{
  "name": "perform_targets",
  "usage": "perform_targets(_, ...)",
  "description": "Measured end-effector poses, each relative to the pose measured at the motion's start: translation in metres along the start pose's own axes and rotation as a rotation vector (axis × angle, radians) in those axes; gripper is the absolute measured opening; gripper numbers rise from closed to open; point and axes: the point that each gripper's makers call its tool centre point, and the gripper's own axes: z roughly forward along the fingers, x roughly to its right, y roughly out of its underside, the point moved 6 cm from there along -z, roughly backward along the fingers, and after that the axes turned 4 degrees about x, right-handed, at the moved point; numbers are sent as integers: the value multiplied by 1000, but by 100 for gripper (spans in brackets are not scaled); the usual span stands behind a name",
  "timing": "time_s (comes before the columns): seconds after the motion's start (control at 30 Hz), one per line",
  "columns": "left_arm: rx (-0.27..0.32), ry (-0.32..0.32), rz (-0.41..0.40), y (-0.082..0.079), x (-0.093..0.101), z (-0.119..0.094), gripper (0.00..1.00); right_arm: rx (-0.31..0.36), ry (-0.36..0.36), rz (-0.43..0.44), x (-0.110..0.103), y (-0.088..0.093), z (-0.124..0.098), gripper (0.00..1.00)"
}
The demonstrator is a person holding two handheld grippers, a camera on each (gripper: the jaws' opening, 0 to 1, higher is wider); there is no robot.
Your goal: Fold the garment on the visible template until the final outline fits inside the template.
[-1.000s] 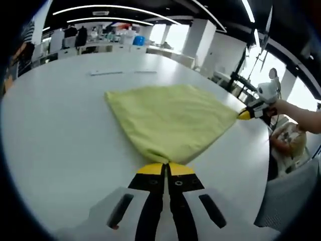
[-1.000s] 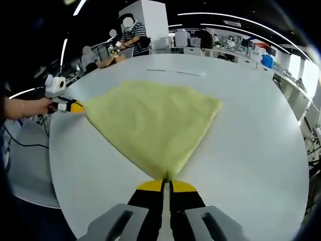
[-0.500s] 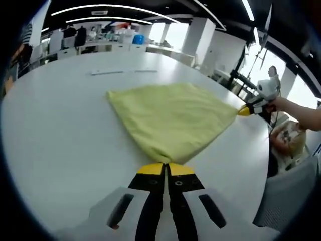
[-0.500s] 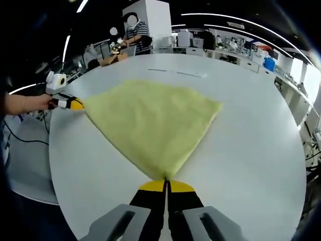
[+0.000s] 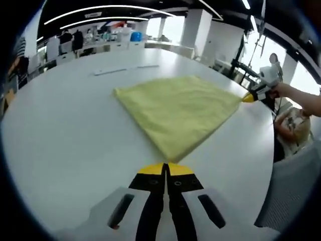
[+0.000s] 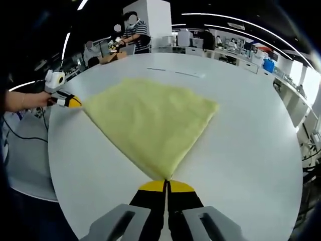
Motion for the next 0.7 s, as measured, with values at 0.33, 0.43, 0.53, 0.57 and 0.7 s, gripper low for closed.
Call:
perform_targets(0.33, 22, 18, 18, -7, 1, 2, 1, 0, -5, 1, 3, 1, 2, 0)
perform_targets(0.43, 12, 26, 9, -7, 1, 6, 10, 7, -12, 4, 3, 0, 1, 0)
perform_targets(0.53, 6, 38, -14, -7, 0, 8, 8, 26, -23, 25, 5, -1, 2, 0)
perform_targets(0.57, 7, 40, -18, -7, 0, 9, 6, 30, -29, 27, 5, -2, 2, 1)
perform_targets(0.7, -1, 45, -15, -7, 1, 11, 7, 25, -38, 27, 5, -2, 6, 1)
